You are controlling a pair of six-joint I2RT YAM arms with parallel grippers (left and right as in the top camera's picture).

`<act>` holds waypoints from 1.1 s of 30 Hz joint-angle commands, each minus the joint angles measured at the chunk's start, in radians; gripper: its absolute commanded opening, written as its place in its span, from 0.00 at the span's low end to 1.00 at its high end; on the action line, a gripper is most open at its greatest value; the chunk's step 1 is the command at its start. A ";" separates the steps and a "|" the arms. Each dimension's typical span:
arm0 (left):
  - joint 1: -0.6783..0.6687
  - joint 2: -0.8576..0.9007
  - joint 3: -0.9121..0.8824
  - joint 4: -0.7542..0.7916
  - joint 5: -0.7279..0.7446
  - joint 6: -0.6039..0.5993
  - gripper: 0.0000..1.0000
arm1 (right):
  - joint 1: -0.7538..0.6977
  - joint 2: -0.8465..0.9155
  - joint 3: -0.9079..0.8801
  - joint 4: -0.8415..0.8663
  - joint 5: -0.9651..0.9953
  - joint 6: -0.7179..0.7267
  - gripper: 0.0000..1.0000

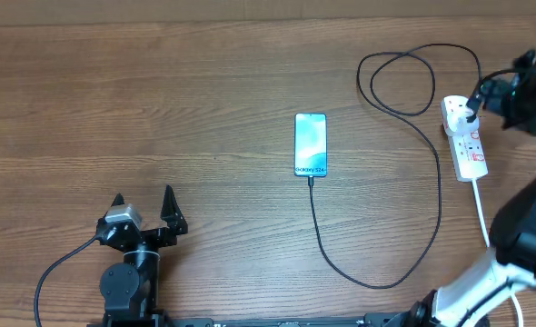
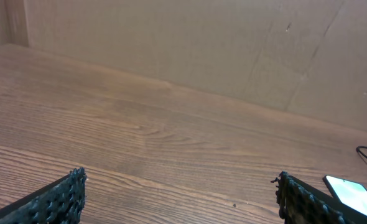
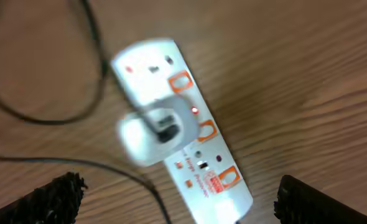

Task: Plug charger to phone and switch on socket

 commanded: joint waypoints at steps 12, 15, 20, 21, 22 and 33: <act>0.006 -0.011 -0.004 0.003 -0.008 0.023 0.99 | 0.028 -0.510 0.013 0.019 0.028 -0.023 1.00; 0.006 -0.011 -0.004 0.002 -0.008 0.023 1.00 | 0.043 -0.543 -0.029 -0.018 -0.007 -0.019 1.00; 0.006 -0.011 -0.004 0.003 -0.008 0.023 1.00 | 0.113 -0.547 -0.238 0.165 -0.166 -0.019 1.00; 0.006 -0.011 -0.004 0.003 -0.008 0.023 1.00 | 0.138 -0.554 -0.320 0.248 -0.183 -0.019 1.00; 0.006 -0.011 -0.004 0.002 -0.008 0.023 1.00 | 0.152 -0.559 -0.368 0.295 -0.189 -0.019 1.00; 0.006 -0.011 -0.004 0.002 -0.008 0.023 0.99 | 0.283 -0.709 -1.076 0.773 -0.276 -0.011 1.00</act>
